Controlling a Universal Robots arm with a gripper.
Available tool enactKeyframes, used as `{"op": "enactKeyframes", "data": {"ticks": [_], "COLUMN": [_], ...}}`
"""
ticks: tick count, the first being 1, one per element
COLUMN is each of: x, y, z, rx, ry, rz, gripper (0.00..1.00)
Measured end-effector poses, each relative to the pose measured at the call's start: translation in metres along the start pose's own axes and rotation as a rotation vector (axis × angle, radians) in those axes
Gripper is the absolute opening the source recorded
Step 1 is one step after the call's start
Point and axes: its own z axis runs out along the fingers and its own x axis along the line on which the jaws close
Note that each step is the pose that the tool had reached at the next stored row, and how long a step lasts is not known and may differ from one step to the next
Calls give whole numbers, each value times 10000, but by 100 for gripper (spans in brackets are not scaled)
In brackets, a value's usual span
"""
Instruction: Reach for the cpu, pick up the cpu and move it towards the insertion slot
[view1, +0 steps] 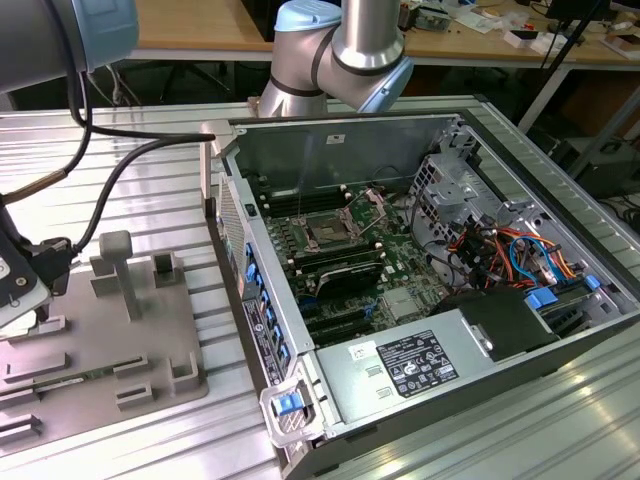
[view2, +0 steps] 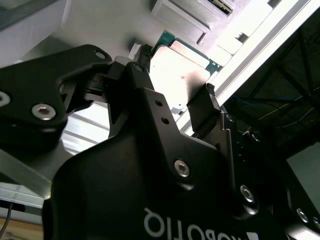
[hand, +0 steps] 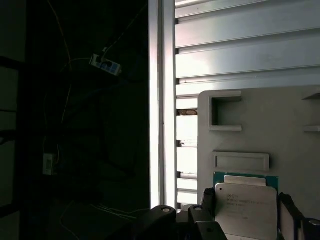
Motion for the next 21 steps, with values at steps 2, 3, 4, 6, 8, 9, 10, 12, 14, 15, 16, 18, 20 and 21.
{"op": "enactKeyframes", "data": {"ticks": [2,3,4,6,8,9,10,12,14,15,16,18,20,21], "x": [0,1,0,1,0,0,1,0,2,1,1,1,2,1], "y": [0,1,1,1,2,2,2,2,2,2,2,2,2,3], "z": [-14,-21,-29,-45,-57,-63,-70,-76,-90,-93,-96,-100,-111,-123], "rx": [0,-1,0,0,-1,-1,-1,-1,0,-2,-3,-2,1,-1], "ry": [1,0,0,0,-1,-1,-1,-1,2,0,-3,0,4,1], "rz": [0,0,0,0,1,0,1,4,9,10,11,12,16,17], "gripper": [55,55,55,55,55,55,55,55,55,55,55,55,55,55]}}
